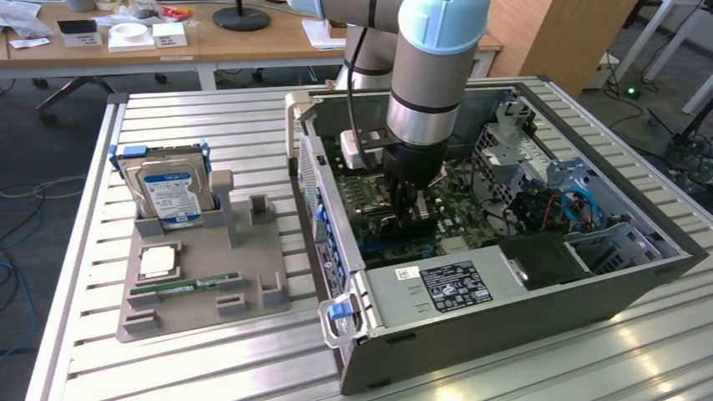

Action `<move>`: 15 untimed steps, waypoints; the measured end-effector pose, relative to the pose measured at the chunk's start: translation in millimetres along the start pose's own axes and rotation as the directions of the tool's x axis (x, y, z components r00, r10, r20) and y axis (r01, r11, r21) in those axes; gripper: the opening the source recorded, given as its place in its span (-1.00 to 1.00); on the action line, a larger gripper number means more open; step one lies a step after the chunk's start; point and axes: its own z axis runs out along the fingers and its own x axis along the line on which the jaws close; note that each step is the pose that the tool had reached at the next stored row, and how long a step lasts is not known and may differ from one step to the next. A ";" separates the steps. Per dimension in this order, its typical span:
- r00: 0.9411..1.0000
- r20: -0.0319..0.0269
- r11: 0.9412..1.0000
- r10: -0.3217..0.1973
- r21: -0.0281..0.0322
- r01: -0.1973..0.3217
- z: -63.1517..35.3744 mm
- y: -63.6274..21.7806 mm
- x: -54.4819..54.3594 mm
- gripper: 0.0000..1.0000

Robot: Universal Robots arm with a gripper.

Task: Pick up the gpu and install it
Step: 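Insert the gpu into the slot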

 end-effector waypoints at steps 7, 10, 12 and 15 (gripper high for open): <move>1.000 0.000 1.000 0.000 0.000 0.000 0.2 0.0 0.0 -0.47; 1.000 0.000 1.000 0.000 0.000 0.000 0.3 0.1 0.0 -0.47; 1.000 0.000 1.000 0.000 0.000 0.000 0.3 0.1 0.0 -0.47; 1.000 0.000 1.000 0.000 0.000 0.000 0.3 0.1 0.0 -0.47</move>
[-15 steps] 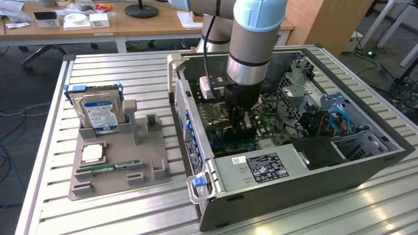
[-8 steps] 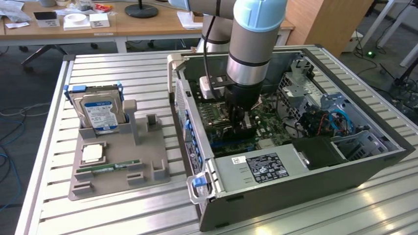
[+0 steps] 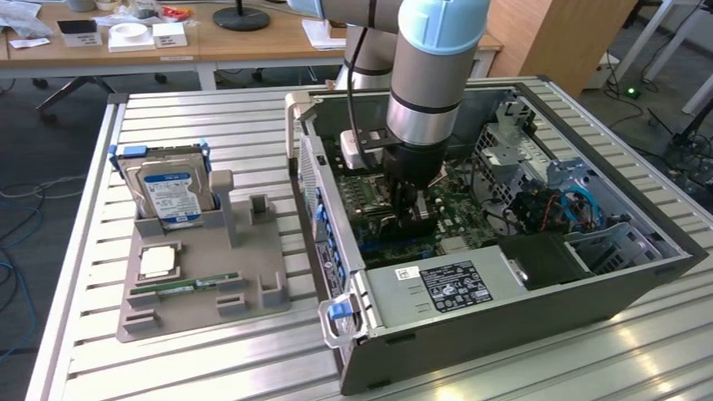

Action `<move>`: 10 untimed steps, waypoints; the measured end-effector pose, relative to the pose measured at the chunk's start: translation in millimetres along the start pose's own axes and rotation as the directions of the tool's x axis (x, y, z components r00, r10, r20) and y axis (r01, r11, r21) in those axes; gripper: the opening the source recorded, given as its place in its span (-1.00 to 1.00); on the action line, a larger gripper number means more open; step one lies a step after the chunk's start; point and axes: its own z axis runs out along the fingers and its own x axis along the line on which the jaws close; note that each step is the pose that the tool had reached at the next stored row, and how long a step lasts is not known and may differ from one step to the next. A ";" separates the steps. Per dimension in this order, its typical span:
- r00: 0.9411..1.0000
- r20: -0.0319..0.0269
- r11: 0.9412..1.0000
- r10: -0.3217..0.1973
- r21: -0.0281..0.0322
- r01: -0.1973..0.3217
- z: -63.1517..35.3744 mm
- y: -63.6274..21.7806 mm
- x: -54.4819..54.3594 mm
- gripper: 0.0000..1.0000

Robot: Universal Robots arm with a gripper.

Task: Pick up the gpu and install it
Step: 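Insert the gpu into the slot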

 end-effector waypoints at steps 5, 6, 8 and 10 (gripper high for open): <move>1.000 0.000 1.000 0.000 0.000 0.000 0.1 0.0 0.0 -0.22; 1.000 0.000 1.000 0.000 0.000 0.000 0.1 0.0 0.0 -0.22; 1.000 0.000 1.000 0.000 0.000 0.000 0.0 0.0 0.0 -0.09; 1.000 0.000 1.000 0.000 0.000 0.000 0.0 0.0 0.0 0.04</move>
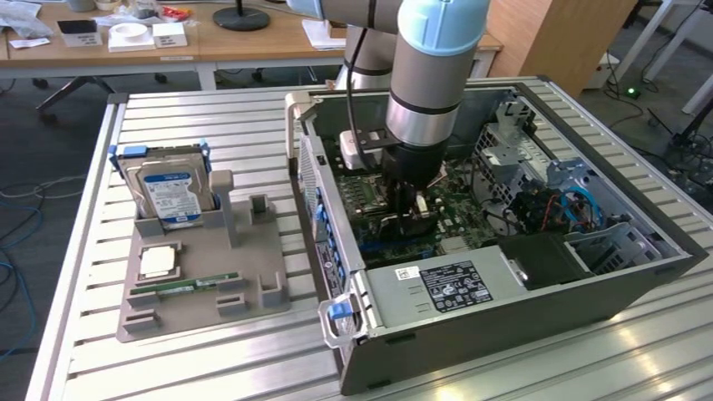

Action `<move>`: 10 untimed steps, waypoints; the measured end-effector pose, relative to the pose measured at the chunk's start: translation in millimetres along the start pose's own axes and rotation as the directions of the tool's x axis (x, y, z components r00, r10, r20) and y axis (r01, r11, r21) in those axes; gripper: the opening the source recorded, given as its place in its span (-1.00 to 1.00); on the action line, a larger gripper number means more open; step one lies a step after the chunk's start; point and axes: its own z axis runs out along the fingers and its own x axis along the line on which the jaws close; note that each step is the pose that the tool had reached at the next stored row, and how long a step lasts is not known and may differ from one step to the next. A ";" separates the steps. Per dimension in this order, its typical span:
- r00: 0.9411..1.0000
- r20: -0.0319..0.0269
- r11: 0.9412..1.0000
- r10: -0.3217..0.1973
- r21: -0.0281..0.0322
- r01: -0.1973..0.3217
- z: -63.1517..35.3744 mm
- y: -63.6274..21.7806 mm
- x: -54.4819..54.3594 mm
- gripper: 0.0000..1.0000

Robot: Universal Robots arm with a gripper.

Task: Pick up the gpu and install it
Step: 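Insert the gpu into the slot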

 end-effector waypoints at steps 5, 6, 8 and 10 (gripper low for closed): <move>1.000 0.000 1.000 0.000 0.000 0.000 -7.7 -0.4 0.0 0.04; 1.000 0.000 1.000 0.000 0.000 0.000 -10.3 -0.5 0.0 0.04; 1.000 0.000 1.000 0.000 0.000 0.000 -16.3 -0.8 0.1 0.04; 1.000 0.000 1.000 0.000 0.000 0.000 -23.5 -1.2 0.1 0.04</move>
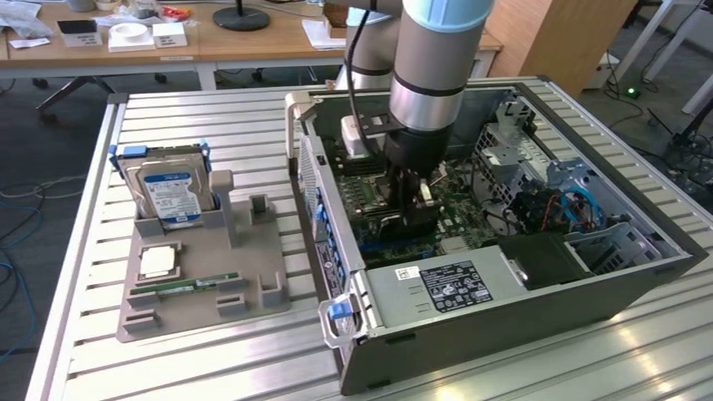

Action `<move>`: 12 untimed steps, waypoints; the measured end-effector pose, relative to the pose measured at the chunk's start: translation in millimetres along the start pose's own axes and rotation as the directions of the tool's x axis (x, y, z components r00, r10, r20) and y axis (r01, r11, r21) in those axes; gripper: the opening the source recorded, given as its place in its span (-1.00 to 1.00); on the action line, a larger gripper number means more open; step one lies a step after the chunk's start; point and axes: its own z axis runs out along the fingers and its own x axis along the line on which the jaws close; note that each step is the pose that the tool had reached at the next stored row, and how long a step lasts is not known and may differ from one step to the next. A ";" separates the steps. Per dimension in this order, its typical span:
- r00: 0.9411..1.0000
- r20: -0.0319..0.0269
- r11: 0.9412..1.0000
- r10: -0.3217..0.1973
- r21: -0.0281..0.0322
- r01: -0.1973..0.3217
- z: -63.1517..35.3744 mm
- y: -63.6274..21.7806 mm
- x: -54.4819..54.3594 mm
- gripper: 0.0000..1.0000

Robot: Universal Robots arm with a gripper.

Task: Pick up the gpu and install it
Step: 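Insert the gpu into the slot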

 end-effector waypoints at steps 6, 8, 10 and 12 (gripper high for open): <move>1.000 0.000 1.000 0.000 0.000 0.000 -18.6 -0.9 0.0 0.04; 1.000 0.000 1.000 0.000 0.000 0.000 -24.4 -1.2 0.1 0.04; 1.000 0.000 1.000 0.000 0.000 0.000 -29.2 -1.5 0.1 0.04; 1.000 0.000 1.000 0.000 0.000 0.000 -32.5 -1.7 0.1 0.04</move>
